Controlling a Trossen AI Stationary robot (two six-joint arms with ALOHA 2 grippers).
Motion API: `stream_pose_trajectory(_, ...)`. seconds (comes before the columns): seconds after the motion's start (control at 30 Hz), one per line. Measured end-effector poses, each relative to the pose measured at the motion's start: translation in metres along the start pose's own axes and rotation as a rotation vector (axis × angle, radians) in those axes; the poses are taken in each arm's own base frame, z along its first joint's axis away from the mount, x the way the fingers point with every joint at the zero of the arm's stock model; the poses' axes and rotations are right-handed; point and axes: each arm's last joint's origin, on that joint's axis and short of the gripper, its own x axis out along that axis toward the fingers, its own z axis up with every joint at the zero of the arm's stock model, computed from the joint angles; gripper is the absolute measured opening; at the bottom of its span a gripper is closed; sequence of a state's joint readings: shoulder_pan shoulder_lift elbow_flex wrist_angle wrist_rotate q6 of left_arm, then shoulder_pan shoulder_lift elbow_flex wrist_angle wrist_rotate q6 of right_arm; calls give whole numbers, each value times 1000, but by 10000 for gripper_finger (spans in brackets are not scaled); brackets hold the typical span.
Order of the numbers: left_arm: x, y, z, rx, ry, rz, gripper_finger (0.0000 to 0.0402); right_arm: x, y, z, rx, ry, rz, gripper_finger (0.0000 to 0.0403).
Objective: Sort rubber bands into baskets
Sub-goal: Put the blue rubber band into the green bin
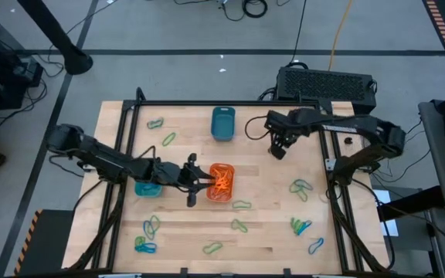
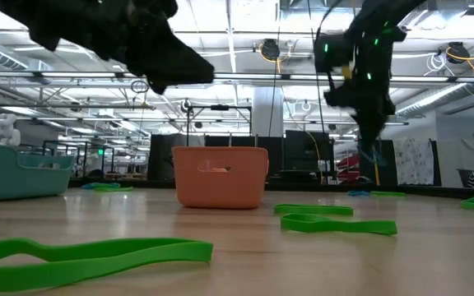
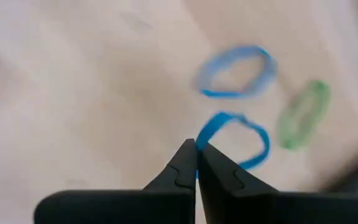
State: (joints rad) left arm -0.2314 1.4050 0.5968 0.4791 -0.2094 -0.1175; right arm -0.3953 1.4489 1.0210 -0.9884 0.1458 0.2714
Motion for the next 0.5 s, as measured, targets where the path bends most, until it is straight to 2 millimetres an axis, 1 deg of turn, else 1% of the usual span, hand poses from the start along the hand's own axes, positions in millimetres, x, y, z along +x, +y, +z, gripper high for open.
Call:
stream_pose_trajectory(0.07, 9, -2, -4, -3, -27, -33, 107, -12, 18, -2, -8, -87, 109, 1)
stream_pose_trajectory(0.17, 20, -6, -10, 13, -65, -123, 107, -28, 53, -7, -91, -202, 264, 1)
stream_pose_trajectory(0.27, 27, -10, -14, 16, -101, -219, 107, -40, 90, -17, -183, -300, 390, 0)
stream_pose_trajectory(0.37, 31, -13, -15, 26, -144, -279, 107, -52, 126, -32, -275, -386, 505, 0)
stream_pose_trajectory(0.5, 30, -15, -12, 42, -179, -304, 107, -67, 171, -54, -399, -511, 673, 0)
